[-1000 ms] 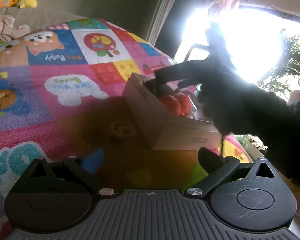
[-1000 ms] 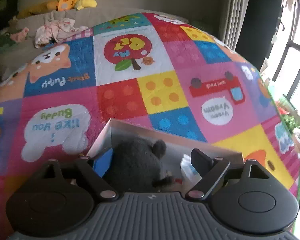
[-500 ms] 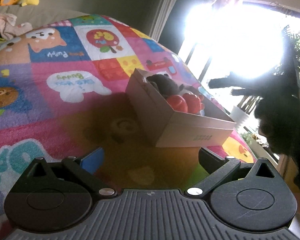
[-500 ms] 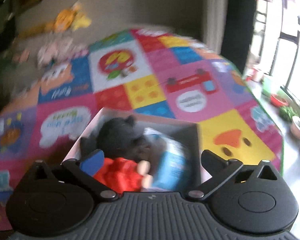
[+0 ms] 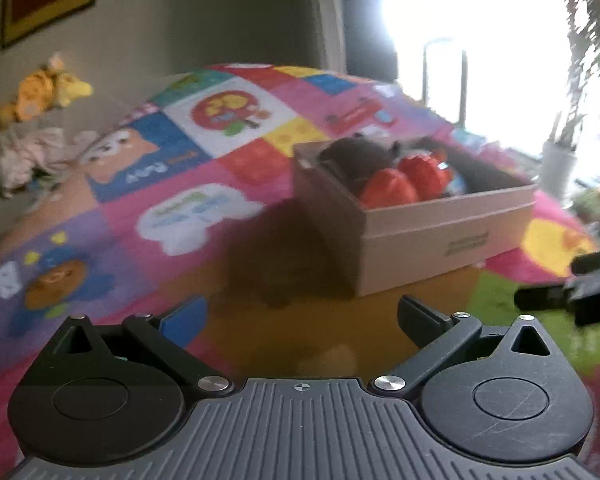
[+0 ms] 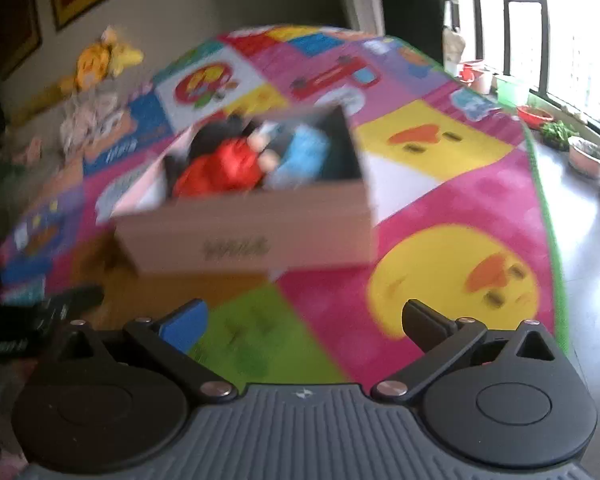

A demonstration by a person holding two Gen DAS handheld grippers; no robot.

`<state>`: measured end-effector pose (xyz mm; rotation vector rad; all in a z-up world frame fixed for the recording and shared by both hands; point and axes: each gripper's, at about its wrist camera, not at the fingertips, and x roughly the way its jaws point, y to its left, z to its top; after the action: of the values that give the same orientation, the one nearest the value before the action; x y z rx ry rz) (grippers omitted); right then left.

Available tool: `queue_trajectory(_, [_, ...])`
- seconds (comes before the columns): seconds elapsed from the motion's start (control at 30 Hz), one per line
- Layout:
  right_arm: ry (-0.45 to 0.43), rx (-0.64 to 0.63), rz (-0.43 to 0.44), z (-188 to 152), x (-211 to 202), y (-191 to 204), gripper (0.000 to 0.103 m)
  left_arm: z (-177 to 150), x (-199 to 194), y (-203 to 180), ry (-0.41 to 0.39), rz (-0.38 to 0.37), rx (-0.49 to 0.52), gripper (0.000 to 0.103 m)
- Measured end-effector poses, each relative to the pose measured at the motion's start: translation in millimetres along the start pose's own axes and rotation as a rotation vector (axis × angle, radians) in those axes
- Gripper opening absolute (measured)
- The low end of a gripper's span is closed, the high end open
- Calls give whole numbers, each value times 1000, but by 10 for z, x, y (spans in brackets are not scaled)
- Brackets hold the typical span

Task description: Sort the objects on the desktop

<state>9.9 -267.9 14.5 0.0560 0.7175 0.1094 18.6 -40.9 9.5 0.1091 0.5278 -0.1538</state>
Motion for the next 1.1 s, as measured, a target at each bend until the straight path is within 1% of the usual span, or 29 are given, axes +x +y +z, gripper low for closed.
queue_trajectory(0.07, [49,-61,-53,-46,144,179,103,2,20,38,25,22,-17,103])
queue_trajectory(0.1, [40,-74,-68,-54,151,221,103,-7,59,57,49,33,-26,103])
queue_trajectory(0.2, [51,-77,-72,26,213,263,103,-18,225,60,153,51,-28,103])
queue_trajectory(0.23, [49,-67,-74,55,247,263,103,-10,244,66,160,39,-31,103])
queue_trajectory(0.27, [48,-58,-76,78,280,266,103,-9,247,83,156,20,-41,103])
queue_trajectory(0.3, [46,-53,-78,96,307,267,103,-13,266,100,169,-7,-48,103])
queue_trajectory(0.4, [35,-39,-75,97,322,271,103,-37,263,134,167,-23,-64,103])
queue_trajectory(0.5, [13,-42,-75,51,323,257,103,-54,252,137,165,-25,-62,103])
queue_trajectory(0.6, [-27,-45,-55,-3,302,224,103,-52,259,123,165,-21,-59,103])
queue_trajectory(1.1, [-24,-51,-60,-5,314,252,103,-45,267,152,159,-37,-82,103])
